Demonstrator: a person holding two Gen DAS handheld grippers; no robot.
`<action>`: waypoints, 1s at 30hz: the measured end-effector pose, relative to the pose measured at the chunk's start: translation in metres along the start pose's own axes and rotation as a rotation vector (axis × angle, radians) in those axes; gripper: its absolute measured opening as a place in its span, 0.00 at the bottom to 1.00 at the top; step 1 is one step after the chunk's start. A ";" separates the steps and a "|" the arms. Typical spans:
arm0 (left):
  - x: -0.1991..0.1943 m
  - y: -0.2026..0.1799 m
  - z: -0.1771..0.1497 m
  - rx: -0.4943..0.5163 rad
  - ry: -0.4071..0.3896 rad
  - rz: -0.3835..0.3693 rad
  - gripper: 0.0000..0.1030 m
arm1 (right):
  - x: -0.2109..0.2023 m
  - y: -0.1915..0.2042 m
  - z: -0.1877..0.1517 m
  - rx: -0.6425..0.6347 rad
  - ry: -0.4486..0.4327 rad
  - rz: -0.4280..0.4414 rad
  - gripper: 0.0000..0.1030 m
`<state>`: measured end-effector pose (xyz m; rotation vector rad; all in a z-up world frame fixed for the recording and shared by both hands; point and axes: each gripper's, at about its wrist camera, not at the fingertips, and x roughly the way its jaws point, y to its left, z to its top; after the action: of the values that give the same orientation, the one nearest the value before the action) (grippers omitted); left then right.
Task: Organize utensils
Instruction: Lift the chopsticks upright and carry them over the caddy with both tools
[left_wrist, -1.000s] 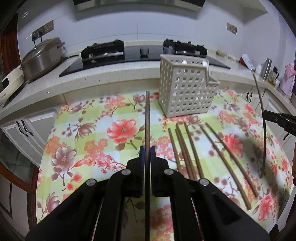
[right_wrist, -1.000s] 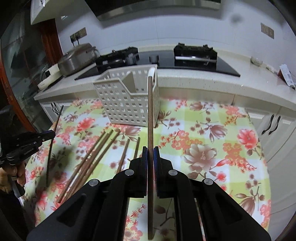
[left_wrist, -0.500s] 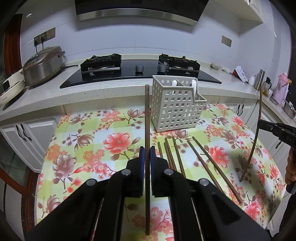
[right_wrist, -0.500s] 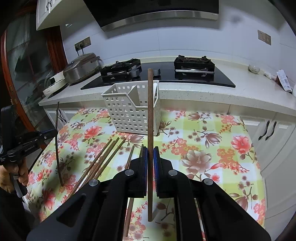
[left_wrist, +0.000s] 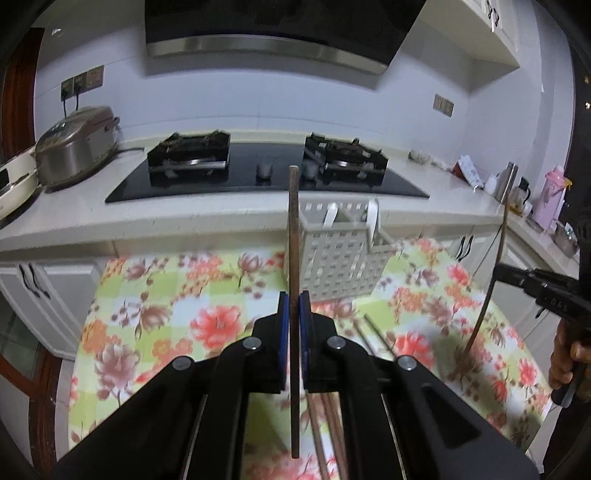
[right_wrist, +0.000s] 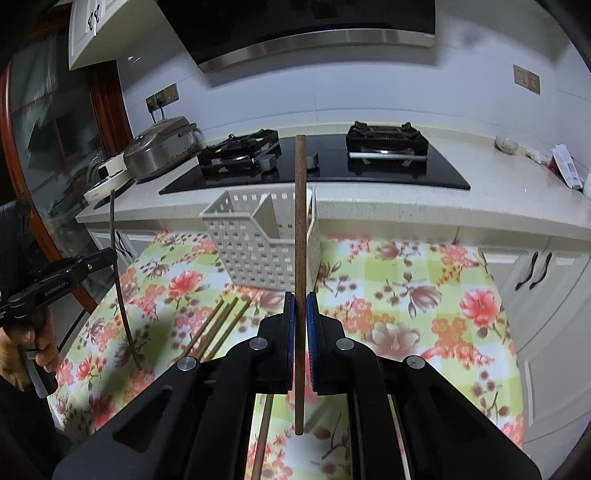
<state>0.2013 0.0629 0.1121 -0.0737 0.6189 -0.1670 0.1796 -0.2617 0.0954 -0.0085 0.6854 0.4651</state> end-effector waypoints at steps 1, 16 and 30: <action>0.000 -0.001 0.009 0.001 -0.012 -0.006 0.05 | 0.000 0.000 0.006 -0.002 -0.005 0.003 0.09; 0.018 -0.042 0.154 0.078 -0.183 -0.028 0.05 | 0.014 0.008 0.141 -0.046 -0.131 0.000 0.09; 0.088 -0.042 0.202 0.034 -0.200 -0.023 0.05 | 0.081 0.013 0.193 -0.025 -0.142 0.033 0.09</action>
<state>0.3842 0.0093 0.2307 -0.0637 0.4158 -0.1901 0.3464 -0.1866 0.1975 0.0123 0.5407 0.5007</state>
